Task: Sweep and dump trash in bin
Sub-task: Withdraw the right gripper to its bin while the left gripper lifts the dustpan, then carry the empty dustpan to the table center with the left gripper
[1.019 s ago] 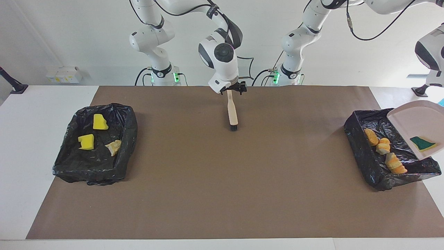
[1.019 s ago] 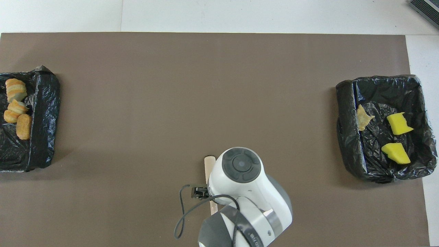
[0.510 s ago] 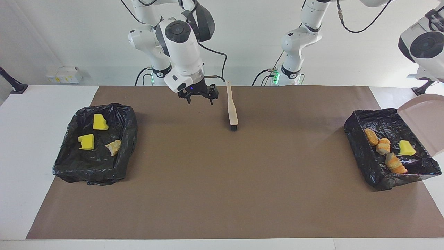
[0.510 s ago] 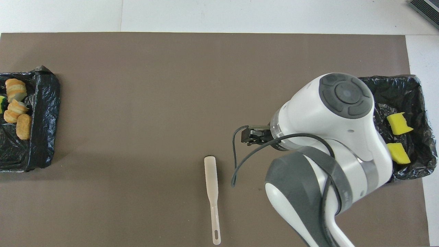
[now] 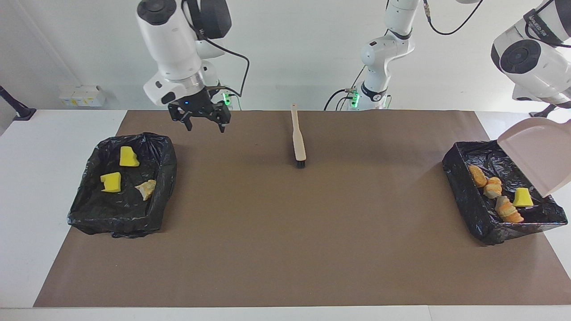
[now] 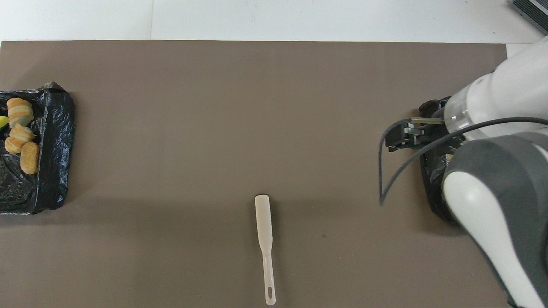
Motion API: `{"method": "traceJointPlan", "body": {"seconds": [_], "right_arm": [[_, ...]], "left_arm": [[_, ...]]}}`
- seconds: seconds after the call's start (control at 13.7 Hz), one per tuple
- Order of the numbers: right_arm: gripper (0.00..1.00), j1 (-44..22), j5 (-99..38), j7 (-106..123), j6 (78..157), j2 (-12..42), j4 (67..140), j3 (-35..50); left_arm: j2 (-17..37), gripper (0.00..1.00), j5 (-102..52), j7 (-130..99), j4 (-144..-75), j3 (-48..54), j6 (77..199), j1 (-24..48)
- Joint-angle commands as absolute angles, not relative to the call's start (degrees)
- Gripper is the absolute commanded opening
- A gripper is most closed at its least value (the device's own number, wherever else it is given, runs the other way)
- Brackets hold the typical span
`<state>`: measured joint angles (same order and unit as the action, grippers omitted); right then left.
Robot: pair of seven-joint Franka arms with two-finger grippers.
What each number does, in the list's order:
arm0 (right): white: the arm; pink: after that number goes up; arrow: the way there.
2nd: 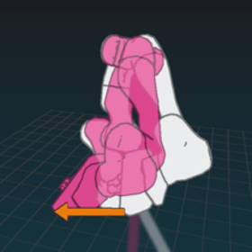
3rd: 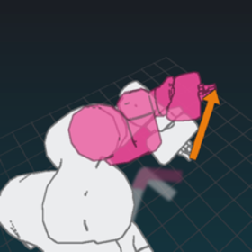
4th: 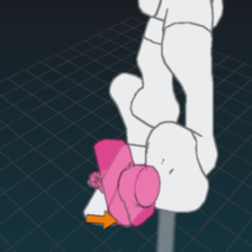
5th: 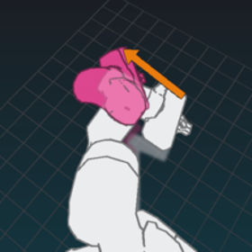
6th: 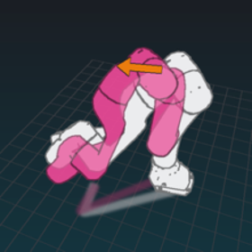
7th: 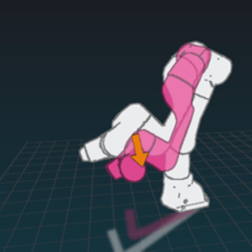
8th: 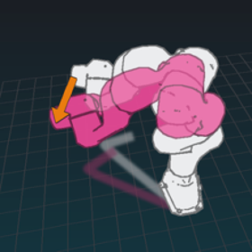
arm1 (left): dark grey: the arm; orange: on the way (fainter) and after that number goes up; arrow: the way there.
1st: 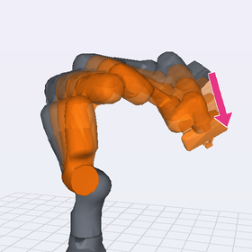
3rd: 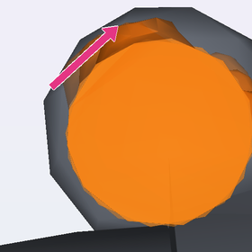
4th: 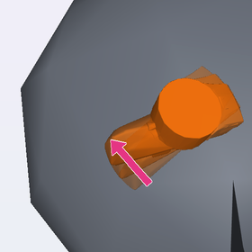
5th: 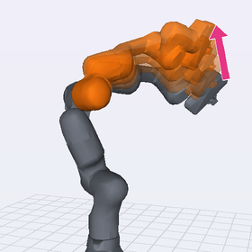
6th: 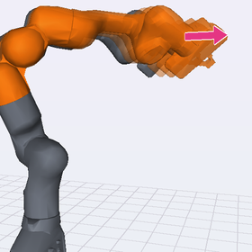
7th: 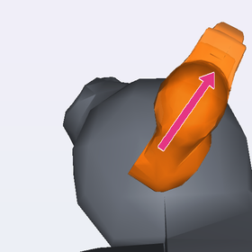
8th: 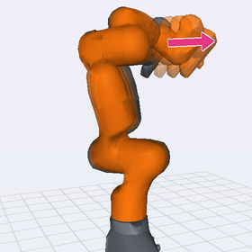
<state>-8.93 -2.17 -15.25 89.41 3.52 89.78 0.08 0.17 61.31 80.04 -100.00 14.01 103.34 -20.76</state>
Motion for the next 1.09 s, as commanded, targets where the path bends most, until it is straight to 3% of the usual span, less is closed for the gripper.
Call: {"method": "traceJointPlan", "body": {"seconds": [0.0,0.29,0.58,1.02], "right_arm": [[1.00,-3.00,-3.60,-11.69,87.36,1.34,89.38,0.96],[1.00,-1.50,-1.76,-11.08,89.72,0.27,90.96,0.53],[1.00,-0.88,-1.05,-6.86,97.55,-1.58,94.66,0.53],[1.00,-1.32,-1.49,-7.03,97.73,-1.50,94.49,-0.96]], "left_arm": [[0.00,0.00,54.16,79.81,-97.21,13.97,96.43,-14.96],[-0.17,0.00,41.26,73.58,-97.56,13.98,94.66,-13.97],[-1.23,0.00,26.22,59.10,-99.57,14.15,94.22,-14.41],[-0.80,0.00,12.67,34.76,-102.92,14.15,96.23,-12.75]]}}
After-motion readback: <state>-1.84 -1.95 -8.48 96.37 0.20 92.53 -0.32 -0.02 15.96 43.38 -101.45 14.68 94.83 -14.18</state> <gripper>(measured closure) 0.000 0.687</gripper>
